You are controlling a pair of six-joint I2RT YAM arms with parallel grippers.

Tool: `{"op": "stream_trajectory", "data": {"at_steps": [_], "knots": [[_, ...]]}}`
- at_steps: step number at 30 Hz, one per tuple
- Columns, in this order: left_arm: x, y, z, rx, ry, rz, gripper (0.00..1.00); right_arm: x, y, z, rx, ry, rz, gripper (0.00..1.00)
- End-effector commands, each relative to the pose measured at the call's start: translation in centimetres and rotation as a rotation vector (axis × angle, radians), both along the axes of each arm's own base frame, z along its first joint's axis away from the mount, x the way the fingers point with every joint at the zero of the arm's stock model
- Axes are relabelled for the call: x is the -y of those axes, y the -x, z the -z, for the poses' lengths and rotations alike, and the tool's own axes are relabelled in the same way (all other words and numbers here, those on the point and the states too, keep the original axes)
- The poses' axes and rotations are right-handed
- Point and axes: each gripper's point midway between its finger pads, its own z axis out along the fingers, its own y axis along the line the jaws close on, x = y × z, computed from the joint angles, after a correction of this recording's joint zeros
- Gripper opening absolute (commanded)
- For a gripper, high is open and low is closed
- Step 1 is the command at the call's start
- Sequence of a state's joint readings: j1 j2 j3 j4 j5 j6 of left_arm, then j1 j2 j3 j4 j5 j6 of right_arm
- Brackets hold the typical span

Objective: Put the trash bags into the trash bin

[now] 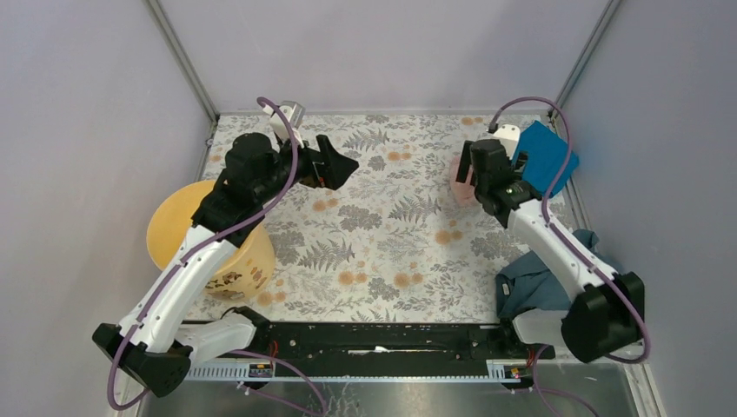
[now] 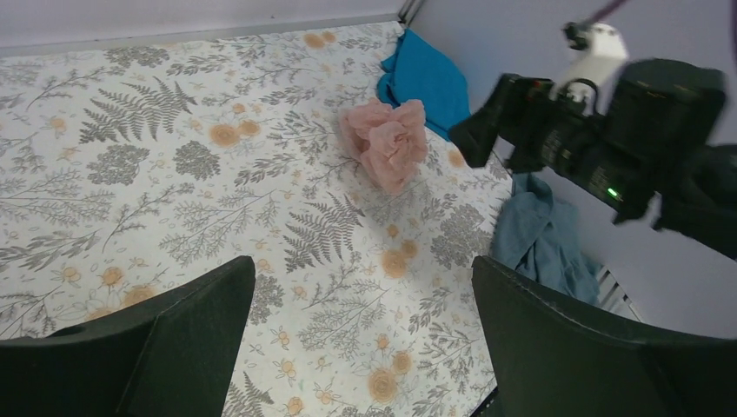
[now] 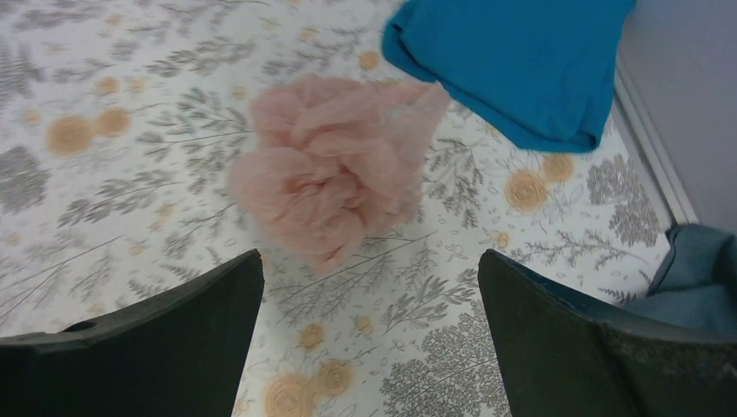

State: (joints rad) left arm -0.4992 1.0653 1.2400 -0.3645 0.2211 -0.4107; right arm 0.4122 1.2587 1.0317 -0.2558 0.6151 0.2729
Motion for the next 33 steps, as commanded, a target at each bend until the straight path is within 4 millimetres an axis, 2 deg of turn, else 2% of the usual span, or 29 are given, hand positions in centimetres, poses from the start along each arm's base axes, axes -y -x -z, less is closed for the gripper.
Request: {"op": "stream_trajectory", "data": {"at_steps": [1, 3, 6, 8, 12, 20, 21, 22, 23, 26, 29, 33], "knots": [[1.3, 0.4, -2.7, 0.094, 0.031, 0.060, 0.99, 3.1, -2.8, 2.5, -0.068, -0.164, 0.088, 1.00], [1.5, 0.5, -2.4, 0.100, 0.016, 0.077, 0.99, 3.9, -4.2, 4.8, -0.121, -0.272, 0.102, 1.00], [1.6, 0.7, -1.9, 0.103, 0.001, 0.097, 0.99, 4.9, -6.1, 6.8, -0.173, -0.389, 0.084, 1.00], [1.7, 0.9, -1.4, 0.103, -0.010, 0.113, 0.99, 4.3, -7.3, 7.4, -0.176, -0.467, 0.012, 1.00], [2.2, 1.7, -0.4, 0.091, -0.021, 0.172, 0.99, 3.5, -9.8, 7.2, -0.107, -0.559, -0.110, 1.00], [2.8, 2.2, 1.4, 0.081, -0.061, 0.204, 0.99, 1.5, -13.6, 9.7, -0.103, -0.679, -0.205, 1.00], [2.9, 2.2, 1.6, 0.079, -0.073, 0.204, 0.99, 1.2, -13.8, 10.2, -0.116, -0.696, -0.212, 0.99], [3.1, 2.1, 2.0, 0.074, -0.082, 0.204, 0.99, 0.7, -13.8, 10.9, -0.136, -0.721, -0.221, 0.92], [3.2, 2.1, 2.2, 0.069, -0.087, 0.202, 0.99, 0.0, -13.6, 11.5, -0.157, -0.758, -0.241, 0.79], [3.4, 1.6, 3.1, 0.045, -0.100, 0.194, 0.99, -2.4, -11.6, 12.3, -0.184, -0.834, -0.317, 0.54], [3.5, 1.0, 4.0, 0.018, -0.107, 0.174, 0.99, -5.9, -7.9, 13.1, -0.253, -0.795, -0.387, 0.42], [3.8, 0.2, 5.2, -0.027, -0.092, 0.149, 0.99, -10.7, -2.0, 13.2, -0.344, -0.709, -0.511, 0.36]]}}
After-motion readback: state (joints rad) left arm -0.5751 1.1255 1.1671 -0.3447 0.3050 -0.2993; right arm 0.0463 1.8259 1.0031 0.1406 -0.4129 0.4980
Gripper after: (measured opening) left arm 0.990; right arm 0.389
